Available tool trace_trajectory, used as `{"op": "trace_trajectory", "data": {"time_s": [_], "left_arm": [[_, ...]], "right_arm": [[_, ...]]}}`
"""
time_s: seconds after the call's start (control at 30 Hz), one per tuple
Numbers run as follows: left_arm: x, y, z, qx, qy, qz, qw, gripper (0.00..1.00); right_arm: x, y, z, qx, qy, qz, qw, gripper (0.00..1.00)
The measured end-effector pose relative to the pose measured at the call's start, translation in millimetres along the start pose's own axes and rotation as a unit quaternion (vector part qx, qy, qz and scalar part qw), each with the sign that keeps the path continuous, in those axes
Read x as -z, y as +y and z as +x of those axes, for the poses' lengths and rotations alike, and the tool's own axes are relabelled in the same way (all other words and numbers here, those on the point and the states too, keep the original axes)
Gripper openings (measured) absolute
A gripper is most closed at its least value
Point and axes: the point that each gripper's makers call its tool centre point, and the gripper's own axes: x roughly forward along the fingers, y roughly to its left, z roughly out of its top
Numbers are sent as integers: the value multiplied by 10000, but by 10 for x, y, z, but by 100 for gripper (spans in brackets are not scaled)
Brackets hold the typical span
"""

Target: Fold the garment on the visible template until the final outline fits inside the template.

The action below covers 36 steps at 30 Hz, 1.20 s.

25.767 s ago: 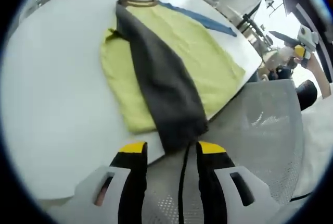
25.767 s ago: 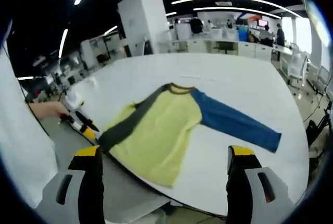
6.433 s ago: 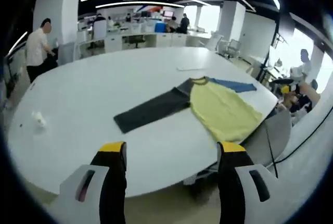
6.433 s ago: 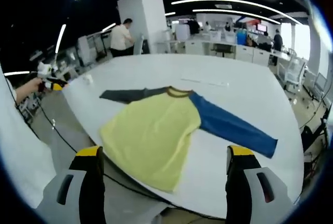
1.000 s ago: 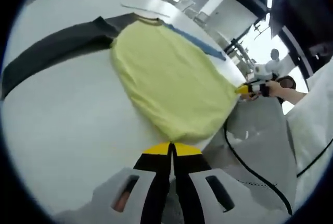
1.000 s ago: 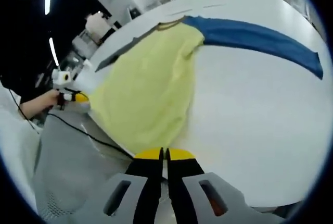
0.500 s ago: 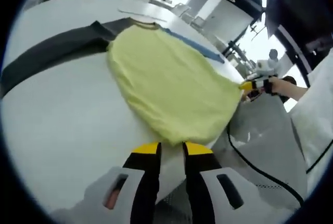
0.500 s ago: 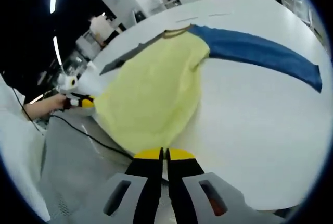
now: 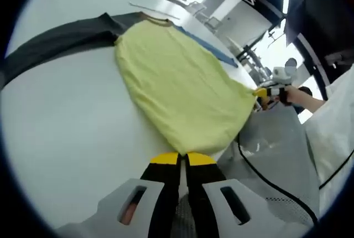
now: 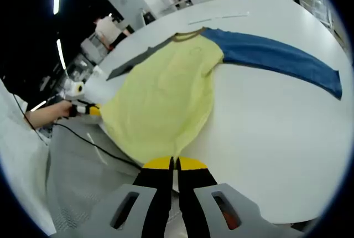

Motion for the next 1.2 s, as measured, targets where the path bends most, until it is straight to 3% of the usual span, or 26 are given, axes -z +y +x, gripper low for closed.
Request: {"op": "trace_trajectory", "data": {"time_s": [0.3, 0.5, 0.87, 1.2], "left_arm": [[27, -43, -166, 126, 269, 20, 9996, 0], [5, -74, -209, 243, 276, -175, 9992, 0], [-346, 20, -330, 237, -35, -593, 9980, 0], [-809, 75, -363, 272, -480, -786, 9954, 0]], "right_arm": [[-55, 21, -65, -109, -92, 124, 9998, 3], [-103, 71, -92, -160, -167, 85, 9997, 3], [-395, 58, -124, -195, -465, 34, 9987, 3], [-761, -26, -54, -207, -751, 19, 9970, 3]]}}
